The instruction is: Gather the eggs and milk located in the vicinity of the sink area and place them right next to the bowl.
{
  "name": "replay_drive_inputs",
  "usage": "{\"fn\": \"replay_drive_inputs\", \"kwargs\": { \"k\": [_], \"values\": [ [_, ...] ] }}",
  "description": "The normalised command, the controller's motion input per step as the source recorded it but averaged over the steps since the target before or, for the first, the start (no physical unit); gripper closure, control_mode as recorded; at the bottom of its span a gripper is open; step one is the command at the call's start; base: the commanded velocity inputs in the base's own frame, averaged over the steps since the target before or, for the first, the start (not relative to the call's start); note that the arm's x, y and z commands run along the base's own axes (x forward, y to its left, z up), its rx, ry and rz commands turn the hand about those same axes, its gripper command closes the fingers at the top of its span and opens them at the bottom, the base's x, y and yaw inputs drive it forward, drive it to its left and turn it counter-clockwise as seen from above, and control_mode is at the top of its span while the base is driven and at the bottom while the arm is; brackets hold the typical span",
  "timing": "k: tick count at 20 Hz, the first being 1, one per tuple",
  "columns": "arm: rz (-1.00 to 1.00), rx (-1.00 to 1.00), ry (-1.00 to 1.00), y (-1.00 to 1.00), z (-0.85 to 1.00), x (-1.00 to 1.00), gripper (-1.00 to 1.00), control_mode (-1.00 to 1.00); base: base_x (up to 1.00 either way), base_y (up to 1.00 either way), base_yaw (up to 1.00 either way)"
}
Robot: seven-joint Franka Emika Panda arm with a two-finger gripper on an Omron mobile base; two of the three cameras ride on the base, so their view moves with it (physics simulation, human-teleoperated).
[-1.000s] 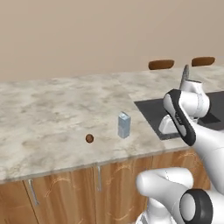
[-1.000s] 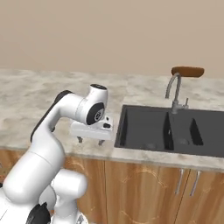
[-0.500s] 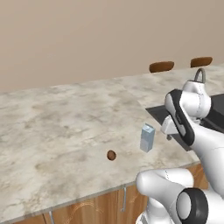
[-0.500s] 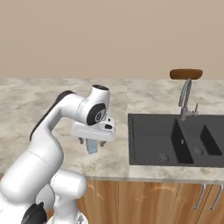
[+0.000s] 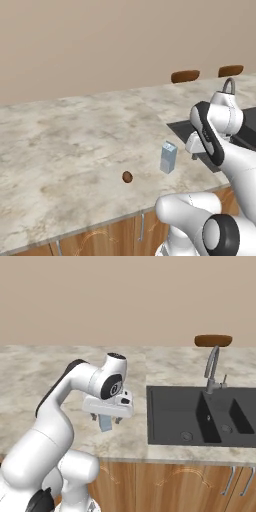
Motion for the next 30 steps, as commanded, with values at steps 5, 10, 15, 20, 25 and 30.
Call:
{"fn": "replay_drive_inputs", "kwargs": {
  "k": [5, 10, 15, 20, 25, 30],
  "values": [
    [0.01, -0.04, 0.00, 0.13, 0.00, 0.00, -1.00, -1.00, 0.00, 0.00, 0.00],
    [0.08, -0.20, 0.09, 0.41, 0.45, 0.31, -1.00, -1.00, 0.00, 0.00, 0.00],
    [-0.02, -0.09, 0.08, 0.09, 0.13, 0.81, -1.00, -1.00, 0.00, 0.00, 0.00],
    [-0.07, 0.00, 0.00, 0.00, 0.00, 0.96, -1.00, -1.00, 0.00, 0.00, 0.00],
    [-0.05, 0.03, 0.00, 0.00, -0.03, 0.46, -1.00, -1.00, 0.00, 0.00, 0.00],
    [-0.03, 0.08, 0.00, 0.02, -0.30, 0.17, -1.00, -1.00, 0.00, 0.00, 0.00]
  ]
}}
